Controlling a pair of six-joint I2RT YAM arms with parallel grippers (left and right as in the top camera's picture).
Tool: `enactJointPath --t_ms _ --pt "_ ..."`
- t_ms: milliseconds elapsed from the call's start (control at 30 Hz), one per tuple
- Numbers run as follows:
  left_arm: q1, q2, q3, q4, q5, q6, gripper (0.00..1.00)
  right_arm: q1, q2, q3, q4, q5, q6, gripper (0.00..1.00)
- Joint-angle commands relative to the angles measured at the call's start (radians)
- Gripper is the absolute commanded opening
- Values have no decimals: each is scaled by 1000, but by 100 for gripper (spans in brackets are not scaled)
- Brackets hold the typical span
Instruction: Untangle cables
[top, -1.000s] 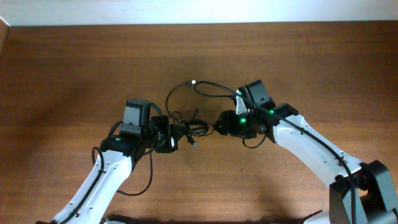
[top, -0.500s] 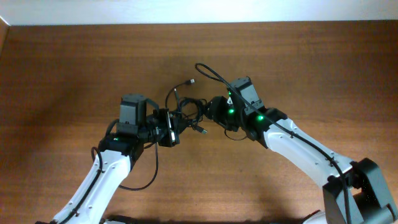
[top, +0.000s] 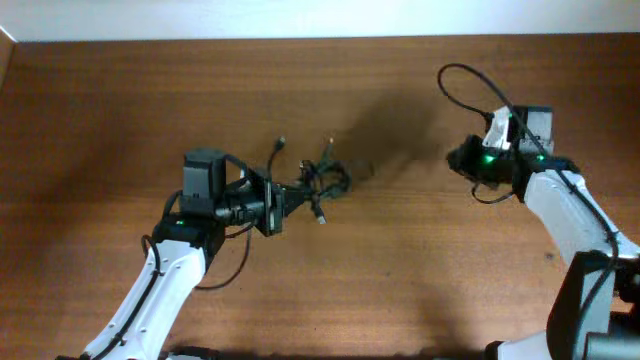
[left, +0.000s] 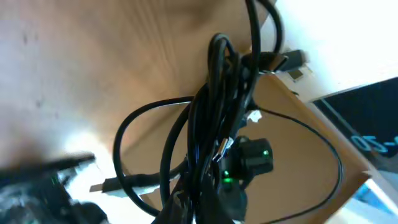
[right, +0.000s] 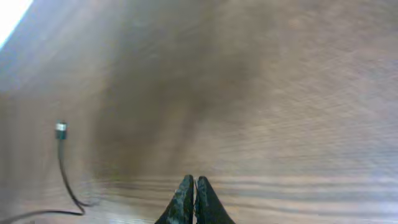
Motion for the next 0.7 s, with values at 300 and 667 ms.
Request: enactJointPath --t_ms 300,667 --pt "4 -7 8 56 -121 -280 0 283 -134 -2 -185 -320 522 65" --pt "5 -7 8 58 14 -280 0 535 19 -3 192 47 966 4"
